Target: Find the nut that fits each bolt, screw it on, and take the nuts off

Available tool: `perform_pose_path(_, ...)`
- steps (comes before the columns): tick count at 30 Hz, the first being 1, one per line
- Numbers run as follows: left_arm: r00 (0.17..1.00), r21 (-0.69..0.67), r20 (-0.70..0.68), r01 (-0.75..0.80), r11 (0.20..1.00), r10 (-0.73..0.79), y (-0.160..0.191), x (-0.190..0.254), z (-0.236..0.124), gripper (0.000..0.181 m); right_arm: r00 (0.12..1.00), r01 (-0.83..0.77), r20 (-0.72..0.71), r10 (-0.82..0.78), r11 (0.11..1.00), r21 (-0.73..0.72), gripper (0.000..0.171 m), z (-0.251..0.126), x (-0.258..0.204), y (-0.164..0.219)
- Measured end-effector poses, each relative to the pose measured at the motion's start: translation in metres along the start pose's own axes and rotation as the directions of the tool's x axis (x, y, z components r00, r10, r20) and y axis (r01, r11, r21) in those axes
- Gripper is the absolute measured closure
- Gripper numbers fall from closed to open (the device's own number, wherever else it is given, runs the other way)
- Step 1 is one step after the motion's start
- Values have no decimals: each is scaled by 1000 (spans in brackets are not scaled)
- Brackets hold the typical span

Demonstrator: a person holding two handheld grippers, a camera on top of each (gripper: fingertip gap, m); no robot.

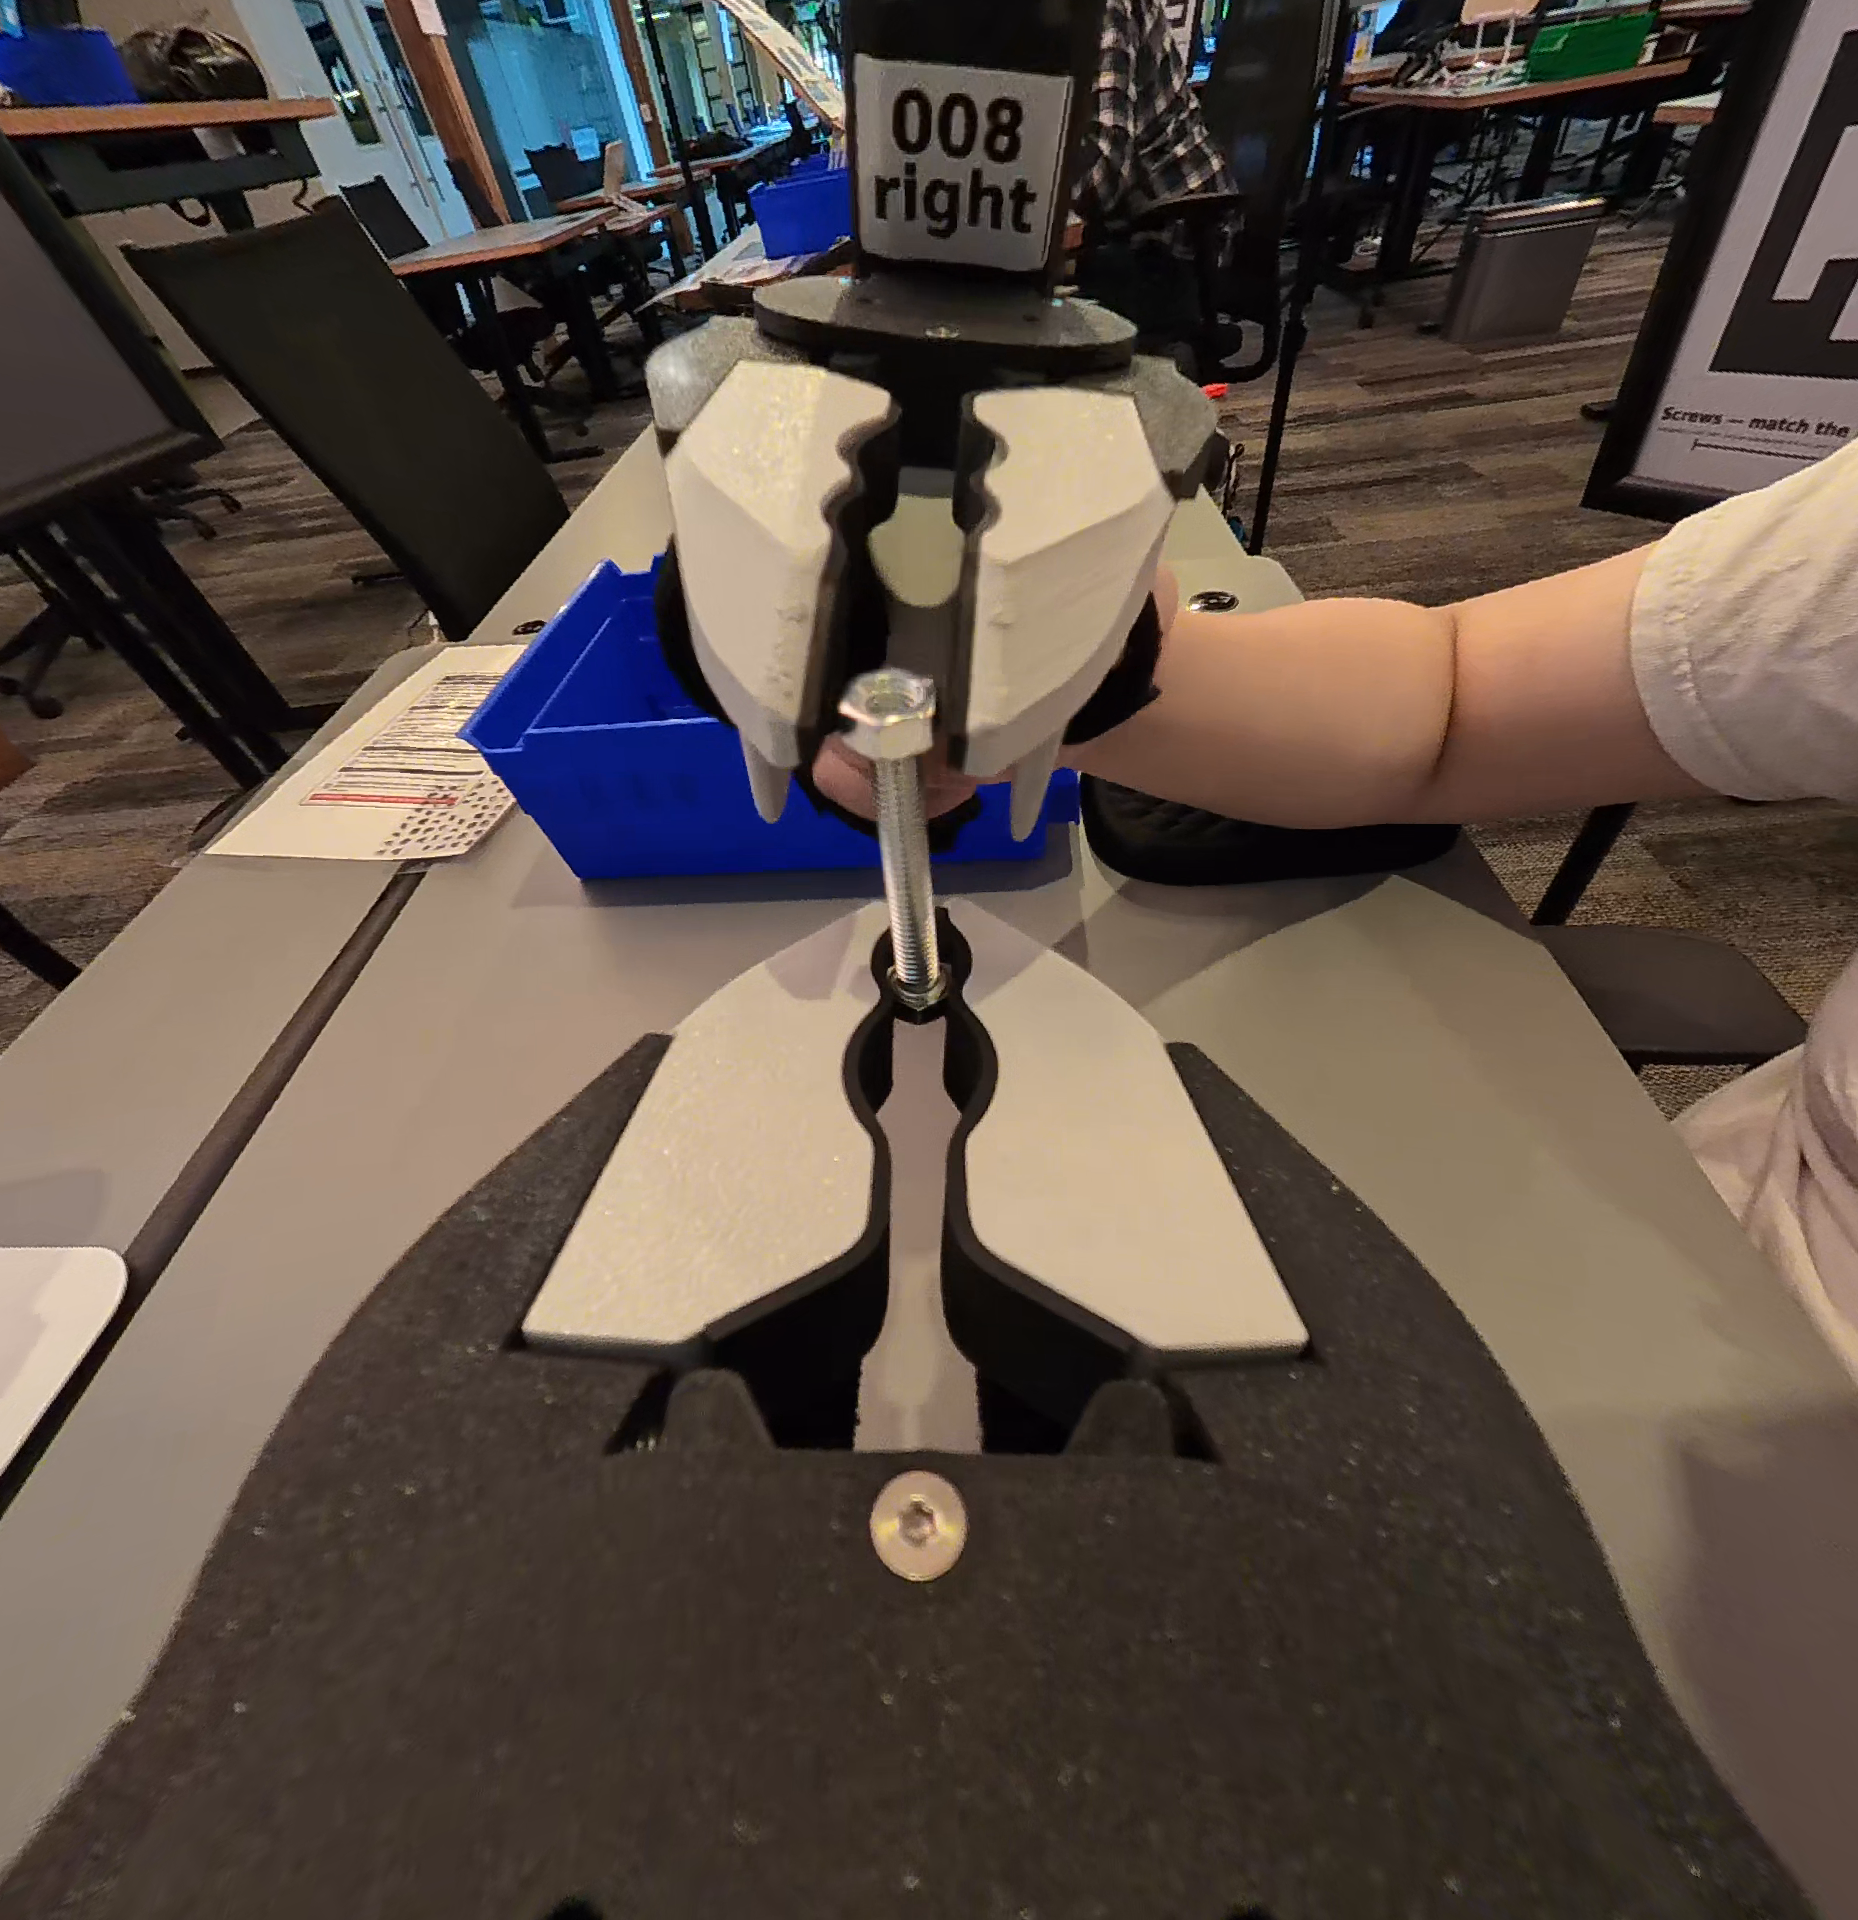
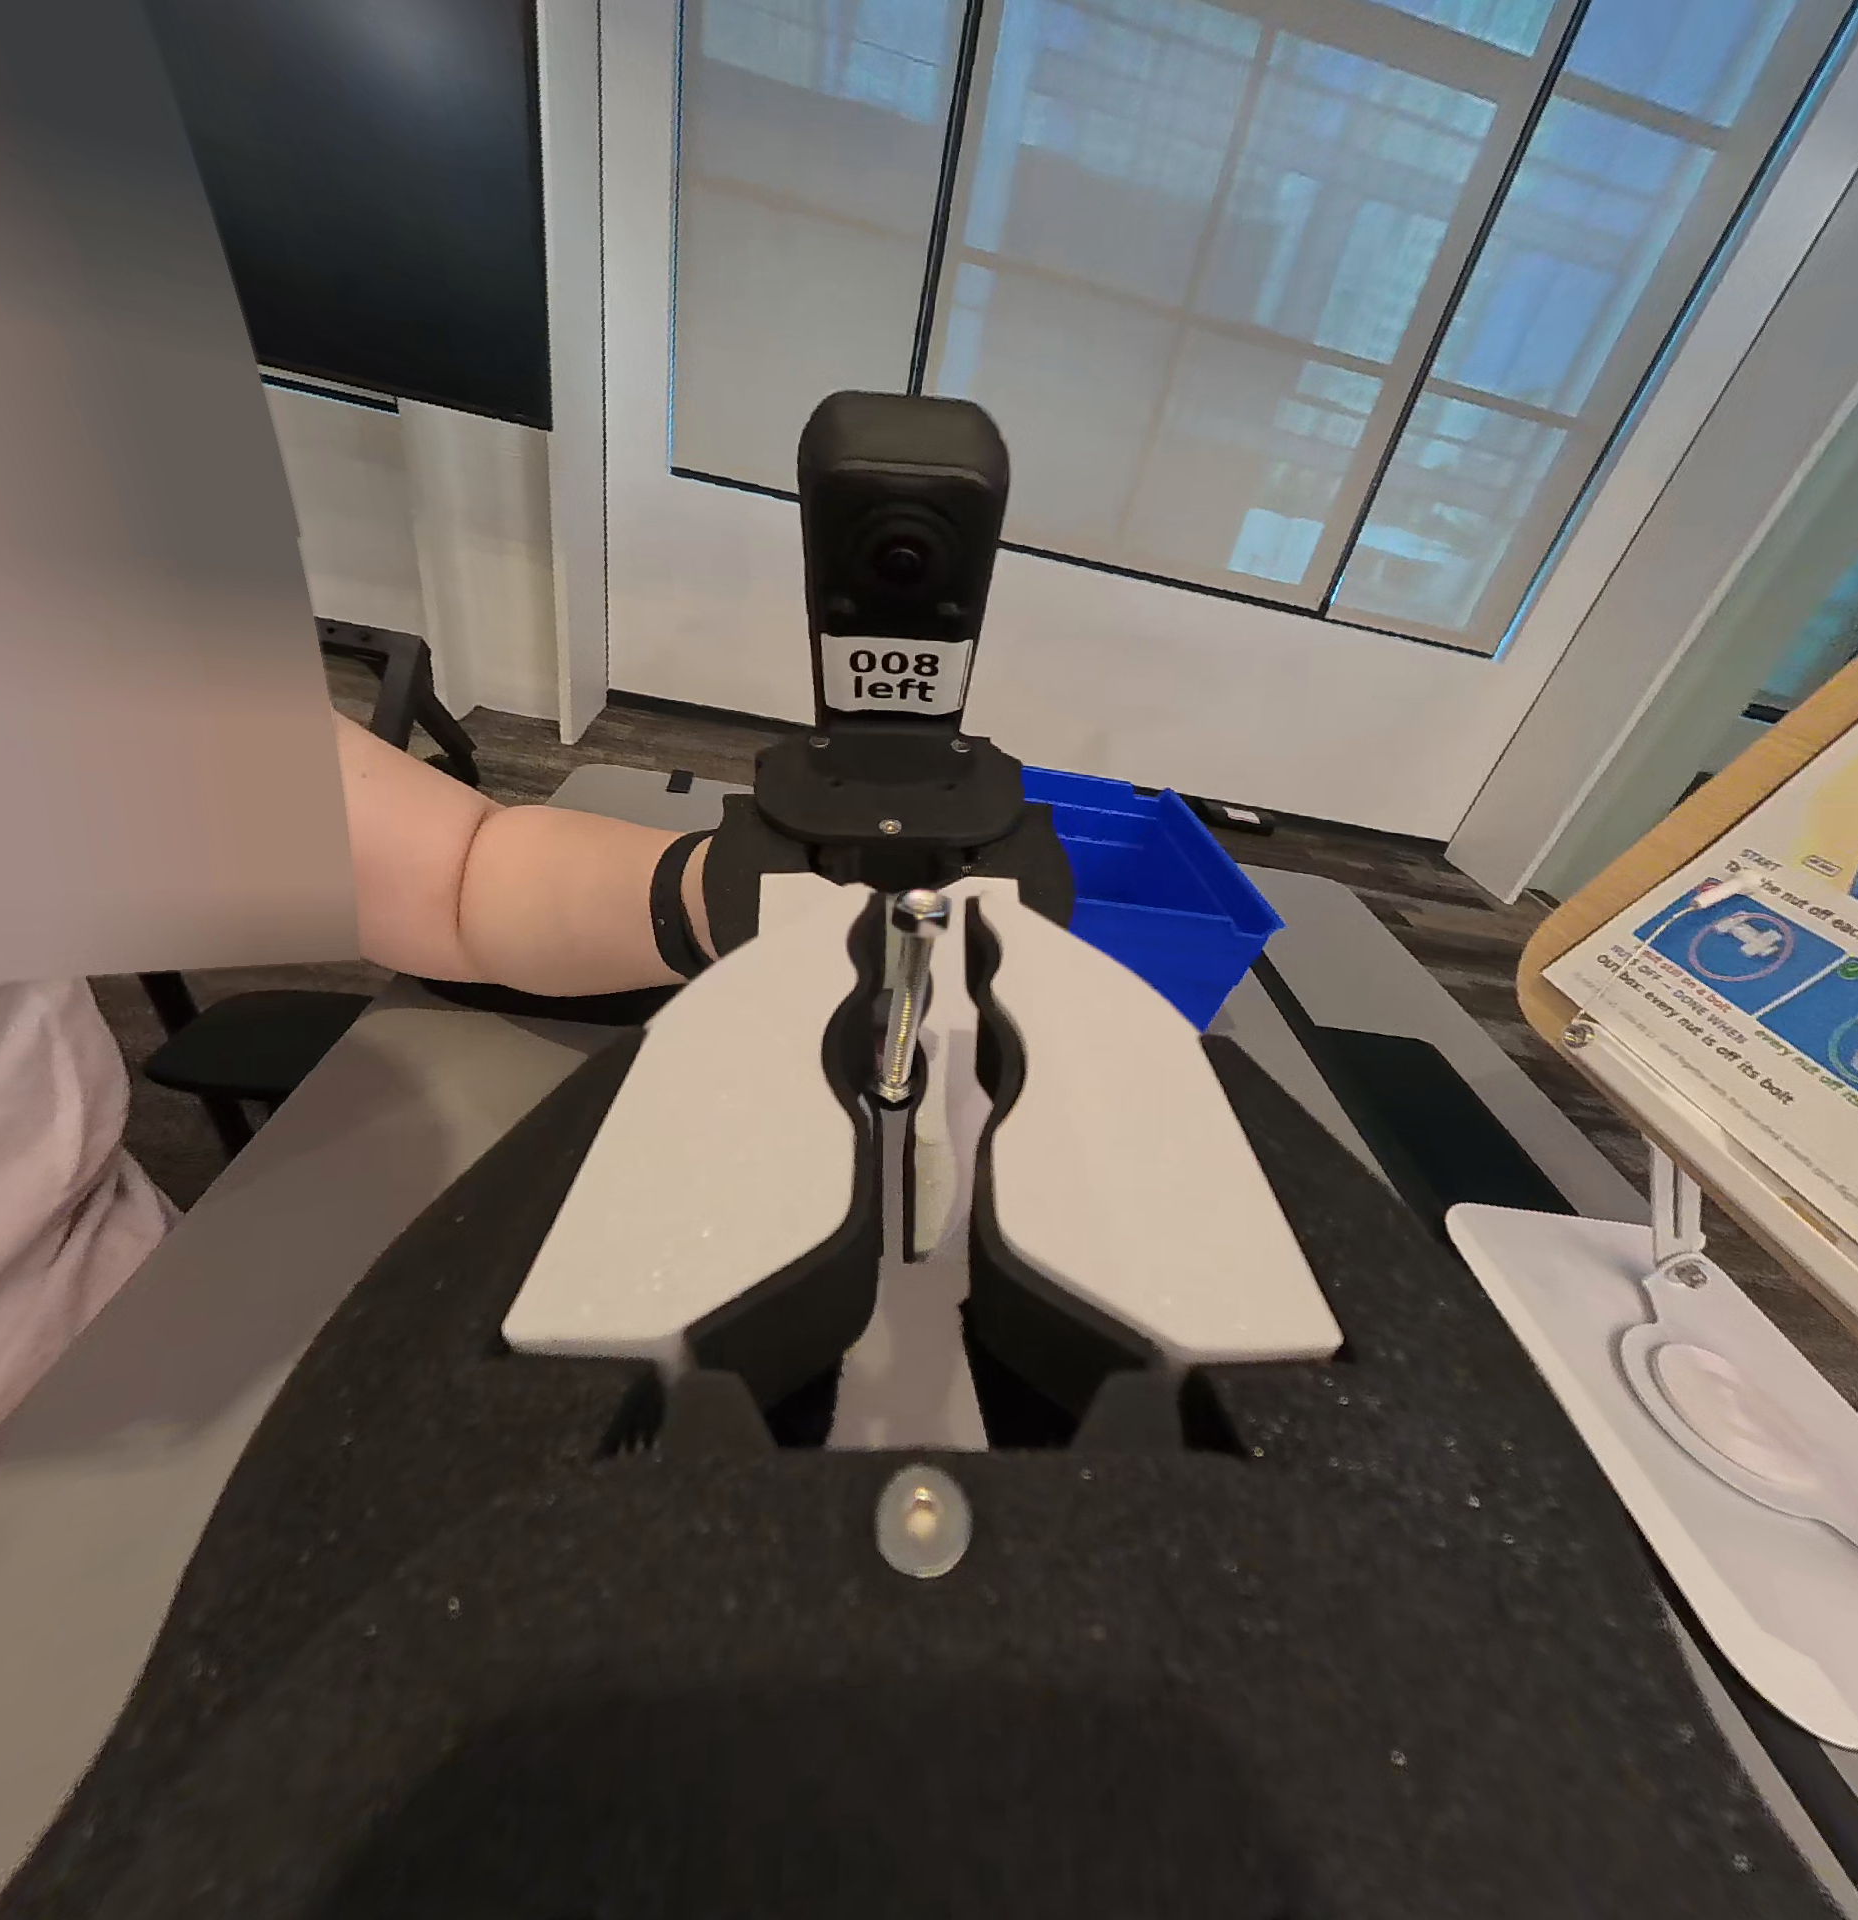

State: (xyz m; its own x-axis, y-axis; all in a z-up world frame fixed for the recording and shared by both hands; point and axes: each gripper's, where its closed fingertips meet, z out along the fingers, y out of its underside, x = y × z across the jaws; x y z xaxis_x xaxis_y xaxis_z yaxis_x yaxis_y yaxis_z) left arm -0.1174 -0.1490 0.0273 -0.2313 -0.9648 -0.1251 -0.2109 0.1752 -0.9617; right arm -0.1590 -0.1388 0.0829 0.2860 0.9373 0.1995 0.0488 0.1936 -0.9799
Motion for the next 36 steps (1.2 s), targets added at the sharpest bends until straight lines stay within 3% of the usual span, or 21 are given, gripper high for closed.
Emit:
perform_pose_path(21,996,-19,92,-8,1000,10,3,-13,0,178,998,-31,-49,30,999,-24,161,-1,8,2)
perform_pose_path(26,983,-23,180,-22,1000,25,1,-23,-2,178,991,1,-135,-3,1000,-12,161,-1,15,0)
perform_pose_path(31,960,-32,280,4,999,5,1,-36,-6,178,945,30,-327,-26,999,9,161,1,28,-1)
perform_pose_path(36,961,-35,275,2,999,8,2,-35,-4,178,939,10,-345,-9,1000,1,162,6,26,0)
